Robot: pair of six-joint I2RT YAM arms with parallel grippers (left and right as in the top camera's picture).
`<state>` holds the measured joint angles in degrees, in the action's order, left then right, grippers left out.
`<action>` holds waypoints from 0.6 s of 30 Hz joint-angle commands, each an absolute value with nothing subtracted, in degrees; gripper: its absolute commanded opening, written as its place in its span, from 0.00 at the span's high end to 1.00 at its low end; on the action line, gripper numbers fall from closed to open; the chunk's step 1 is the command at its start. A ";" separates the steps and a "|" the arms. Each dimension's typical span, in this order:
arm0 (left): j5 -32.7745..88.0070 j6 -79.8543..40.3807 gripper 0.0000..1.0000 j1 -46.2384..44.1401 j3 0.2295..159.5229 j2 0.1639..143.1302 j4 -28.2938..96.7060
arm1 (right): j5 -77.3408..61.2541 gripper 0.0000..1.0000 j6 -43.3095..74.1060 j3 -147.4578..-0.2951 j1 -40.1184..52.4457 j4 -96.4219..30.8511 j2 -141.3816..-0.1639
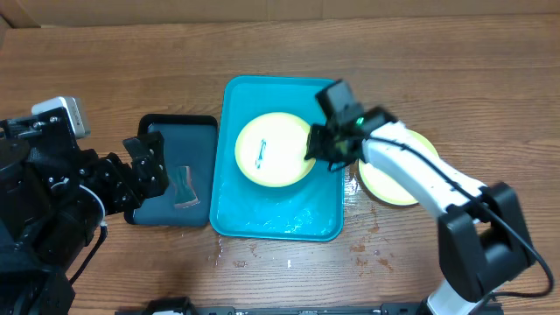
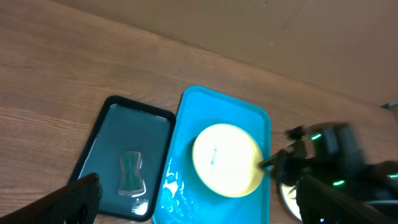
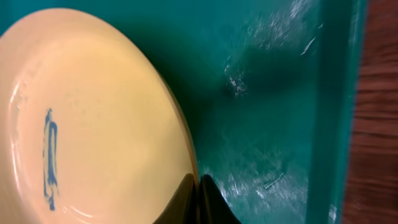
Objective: Clean dirty plates on tray and stack at the side
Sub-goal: 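Grasp the rim of the last yellow plate on the blue tray with right gripper, then grasp the sponge from the black tray with the left gripper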
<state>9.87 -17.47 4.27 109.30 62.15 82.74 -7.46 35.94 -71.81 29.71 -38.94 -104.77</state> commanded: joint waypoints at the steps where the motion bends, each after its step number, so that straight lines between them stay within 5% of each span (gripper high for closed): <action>1: 11.75 -16.67 0.00 4.49 109.80 62.26 83.13 | -7.79 0.96 38.94 -67.85 30.65 -34.33 -104.62; 7: 11.40 -13.76 0.00 4.49 105.34 63.94 87.61 | -8.91 0.72 27.70 -70.89 30.63 -38.54 -101.03; 12: 5.87 -14.00 0.17 4.49 97.73 67.13 90.00 | -8.99 0.65 25.02 -73.54 30.22 -43.44 -93.10; 18: 0.78 -19.49 0.24 4.49 83.40 73.14 84.73 | -9.13 0.58 25.02 -73.60 30.22 -47.11 -83.72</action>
<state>4.73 -16.51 4.27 88.42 70.89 86.15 -8.86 26.28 -72.42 30.50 -46.15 -87.11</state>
